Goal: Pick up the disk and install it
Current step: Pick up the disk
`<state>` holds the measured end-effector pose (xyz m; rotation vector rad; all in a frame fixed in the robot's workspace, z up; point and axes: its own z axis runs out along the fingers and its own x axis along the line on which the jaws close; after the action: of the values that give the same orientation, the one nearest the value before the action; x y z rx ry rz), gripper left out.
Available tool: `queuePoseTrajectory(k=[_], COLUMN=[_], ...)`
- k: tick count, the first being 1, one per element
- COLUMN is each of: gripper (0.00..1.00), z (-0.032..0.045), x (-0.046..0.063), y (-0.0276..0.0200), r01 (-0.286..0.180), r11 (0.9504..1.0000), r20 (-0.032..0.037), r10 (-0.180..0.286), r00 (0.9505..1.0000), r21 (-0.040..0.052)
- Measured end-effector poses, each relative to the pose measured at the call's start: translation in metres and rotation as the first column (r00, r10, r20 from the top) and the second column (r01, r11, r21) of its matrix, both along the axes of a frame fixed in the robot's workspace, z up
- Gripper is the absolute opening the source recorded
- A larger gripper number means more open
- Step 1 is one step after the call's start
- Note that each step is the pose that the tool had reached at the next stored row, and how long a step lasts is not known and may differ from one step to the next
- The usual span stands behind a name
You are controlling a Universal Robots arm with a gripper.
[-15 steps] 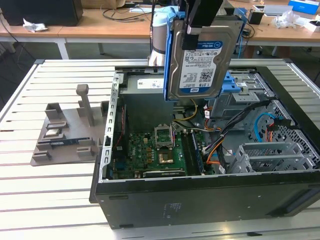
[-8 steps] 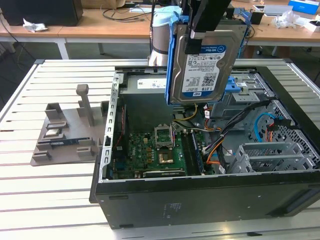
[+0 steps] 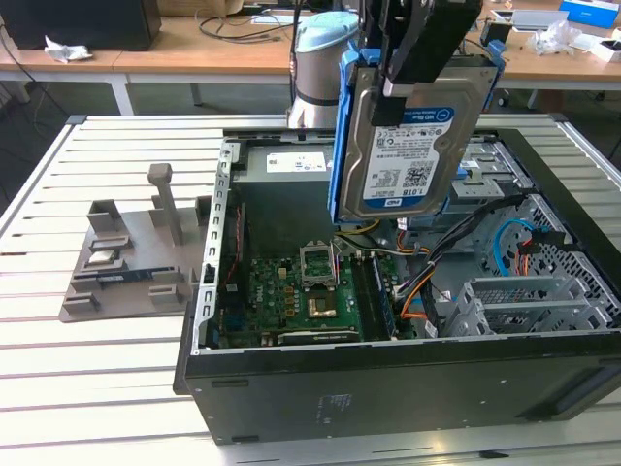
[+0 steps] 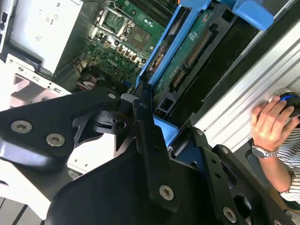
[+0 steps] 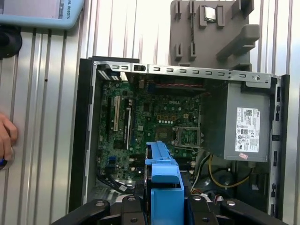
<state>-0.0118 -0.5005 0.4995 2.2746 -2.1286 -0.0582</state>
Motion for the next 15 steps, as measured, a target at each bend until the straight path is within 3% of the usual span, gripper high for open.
queuePoseTrajectory(k=[4,15], gripper=[0.37,0.37], z=[-0.0008,-0.002], x=[0.003,0.009], y=[-0.0153,-0.0425], r01=[0.0,0.004], r11=[1.0,1.0], r20=[0.0,0.0], r10=[0.0,-0.004], r00=[1.0,1.0], r21=[0.0008,0.0007])
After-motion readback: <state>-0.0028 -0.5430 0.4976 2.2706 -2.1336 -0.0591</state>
